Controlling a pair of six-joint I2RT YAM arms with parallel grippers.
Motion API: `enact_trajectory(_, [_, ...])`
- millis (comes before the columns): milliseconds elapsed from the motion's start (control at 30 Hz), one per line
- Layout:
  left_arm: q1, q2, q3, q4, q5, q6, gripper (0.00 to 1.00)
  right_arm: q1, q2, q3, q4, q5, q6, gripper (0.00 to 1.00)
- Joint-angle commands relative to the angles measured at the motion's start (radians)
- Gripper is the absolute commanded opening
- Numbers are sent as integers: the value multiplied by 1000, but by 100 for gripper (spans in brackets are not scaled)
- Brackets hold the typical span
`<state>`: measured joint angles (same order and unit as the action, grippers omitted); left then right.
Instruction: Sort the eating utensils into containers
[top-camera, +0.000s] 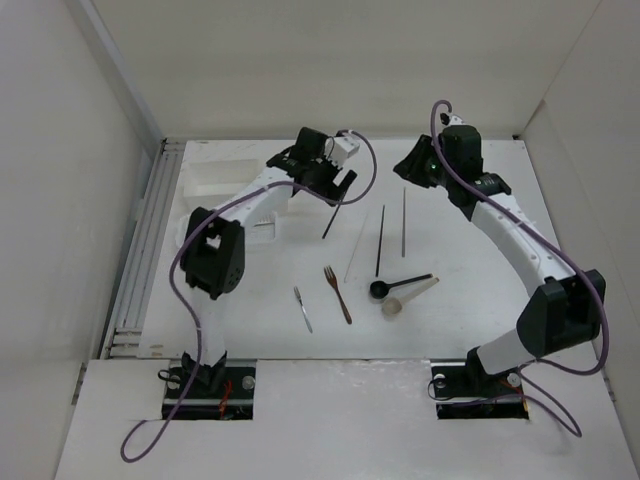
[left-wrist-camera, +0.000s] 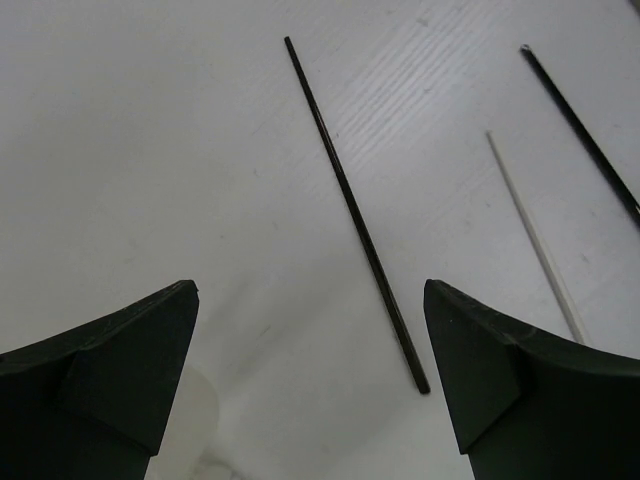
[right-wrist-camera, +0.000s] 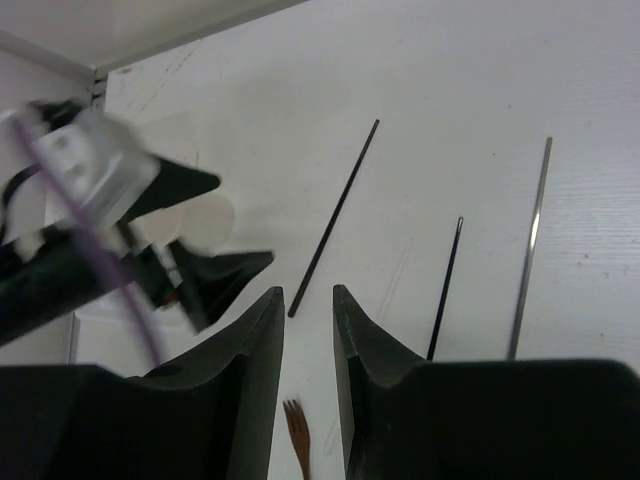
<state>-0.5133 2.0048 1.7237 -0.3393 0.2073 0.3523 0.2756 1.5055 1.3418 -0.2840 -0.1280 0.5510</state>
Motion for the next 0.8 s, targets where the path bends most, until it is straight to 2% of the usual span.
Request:
enact_trajectory(0, [12, 142, 138, -10, -55, -139, 94, -9, -99, 31, -52, -22, -69, 32])
enact_trajectory(100, [1, 233, 215, -1, -55, -139, 94, -18, -140, 31, -83, -13, -91, 33])
enact_trajectory(233, [-37, 323, 264, 36, -170, -119, 94, -38, -179, 40, -122, -4, -111, 33])
enact_trajectory(367, [-37, 405, 375, -59, -184, -130, 91, -47, -217, 40, -155, 7, -154, 34])
enact_trajectory(567, [-37, 379, 301, -98, -144, -139, 69, -84, -246, 40, -155, 16, -174, 35])
enact_trajectory(767, [-37, 388, 310, -247, -145, -148, 69, -121, -234, 69, -146, -15, -194, 37])
